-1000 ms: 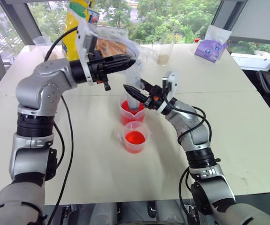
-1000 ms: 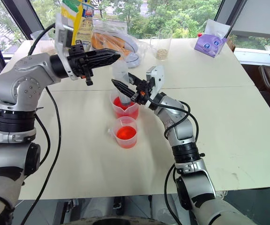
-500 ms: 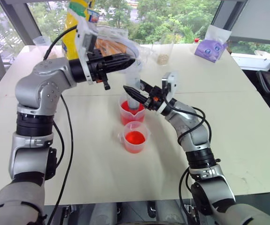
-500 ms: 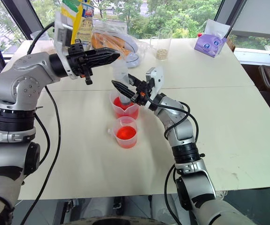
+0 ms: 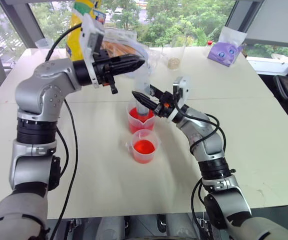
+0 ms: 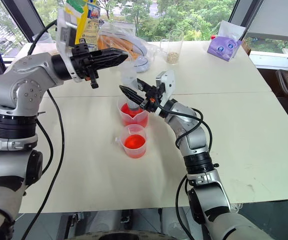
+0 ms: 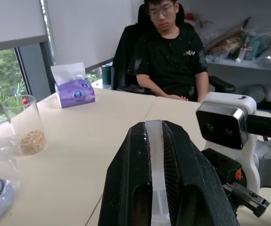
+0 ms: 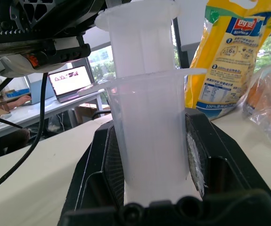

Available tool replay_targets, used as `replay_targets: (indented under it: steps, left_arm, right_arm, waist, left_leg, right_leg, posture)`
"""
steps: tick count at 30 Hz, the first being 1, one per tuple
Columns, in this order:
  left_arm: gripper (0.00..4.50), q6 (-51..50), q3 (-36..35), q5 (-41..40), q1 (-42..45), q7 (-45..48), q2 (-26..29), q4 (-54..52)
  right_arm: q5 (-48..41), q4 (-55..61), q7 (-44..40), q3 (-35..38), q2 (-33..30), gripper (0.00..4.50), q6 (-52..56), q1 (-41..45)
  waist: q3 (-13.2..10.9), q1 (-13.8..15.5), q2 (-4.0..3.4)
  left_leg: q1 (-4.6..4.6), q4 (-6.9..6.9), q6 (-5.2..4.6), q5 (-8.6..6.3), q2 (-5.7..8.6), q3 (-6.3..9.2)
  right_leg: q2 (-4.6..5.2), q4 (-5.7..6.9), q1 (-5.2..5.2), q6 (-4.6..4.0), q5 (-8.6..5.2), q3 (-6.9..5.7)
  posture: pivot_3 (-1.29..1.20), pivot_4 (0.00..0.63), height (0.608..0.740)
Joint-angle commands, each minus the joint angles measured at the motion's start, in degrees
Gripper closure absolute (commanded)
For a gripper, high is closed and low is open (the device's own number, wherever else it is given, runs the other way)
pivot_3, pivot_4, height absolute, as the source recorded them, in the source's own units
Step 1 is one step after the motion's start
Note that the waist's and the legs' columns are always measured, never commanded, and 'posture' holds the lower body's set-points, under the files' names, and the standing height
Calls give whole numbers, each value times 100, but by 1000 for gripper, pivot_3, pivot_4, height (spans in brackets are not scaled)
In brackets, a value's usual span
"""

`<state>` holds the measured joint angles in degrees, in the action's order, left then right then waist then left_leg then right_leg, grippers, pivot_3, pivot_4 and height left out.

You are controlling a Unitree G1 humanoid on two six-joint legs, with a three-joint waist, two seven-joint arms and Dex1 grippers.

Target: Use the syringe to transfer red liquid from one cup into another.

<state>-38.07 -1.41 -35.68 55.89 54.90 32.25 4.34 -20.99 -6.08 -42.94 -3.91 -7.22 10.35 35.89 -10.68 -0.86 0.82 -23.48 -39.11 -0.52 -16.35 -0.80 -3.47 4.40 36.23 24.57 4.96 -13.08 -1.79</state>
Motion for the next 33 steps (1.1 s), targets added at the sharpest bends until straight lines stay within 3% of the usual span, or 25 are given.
replay_targets:
  steps: [1, 3, 6, 11, 13, 23, 33]
  left_arm:
    - [4450, 242, -462, -16, 243, -182, 109, -163]
    - [4450, 147, -397, -16, 115, -133, 159, -243]
    - [3295, -24, -404, -128, -61, -122, 182, -354]
    - [706, -207, -514, -256, -382, -96, 313, -652]
    - [14, -318, -661, -419, -543, -49, 430, -818]
    - [14, -878, -1438, -1175, -1095, 2, 1102, -1106]
    - [14, -934, -1453, -1344, -1152, 12, 1268, -1156]
  right_arm:
    - [-18, 111, -127, -139, 8, 3092, 36, 24]
    - [-61, 196, -70, -80, 17, 3092, 53, 122]
    - [-129, 301, 12, 34, 13, 3092, 86, 305]
    - [-247, 474, 74, 140, -26, 3092, 211, 485]
    - [-306, 552, 81, 174, -55, 3092, 291, 522]
    - [-927, 1188, 67, 421, -305, 3092, 962, 712]
    - [-3563, 2633, 126, 1196, -1288, 3092, 3338, 613]
  waist:
    - [0, 0, 0]
    - [0, 0, 0]
    - [0, -19, 0]
    - [0, -11, 0]
    - [0, -11, 0]
    - [0, -1, 0]
    - [0, 11, 1]
  left_leg:
    - [0, 0, 0, 0, 0, 0]
    - [0, 0, 0, 0, 0, 0]
    - [0, 0, 0, 0, 0, 0]
    - [0, 0, 0, 0, -2, 2]
    - [0, 0, 1, 0, -1, 2]
    - [1, 0, 1, 0, -2, 4]
    - [0, -1, 0, 0, -1, 5]
  right_leg:
    - [0, 0, 0, 0, 0, 0]
    - [0, 0, 0, 0, 0, 0]
    - [0, 0, 0, 0, 0, 0]
    - [0, 2, 1, 0, 0, 0]
    - [1, 3, 1, 0, 0, 0]
    - [2, 3, 1, 0, 0, -1]
    - [7, 2, -1, -1, 0, -3]
  posture:
    - [0, 150, 740]
    - [0, 150, 740]
    - [0, 150, 740]
    - [0, 150, 740]
    - [0, 150, 740]
    - [0, 150, 740]
    - [0, 150, 740]
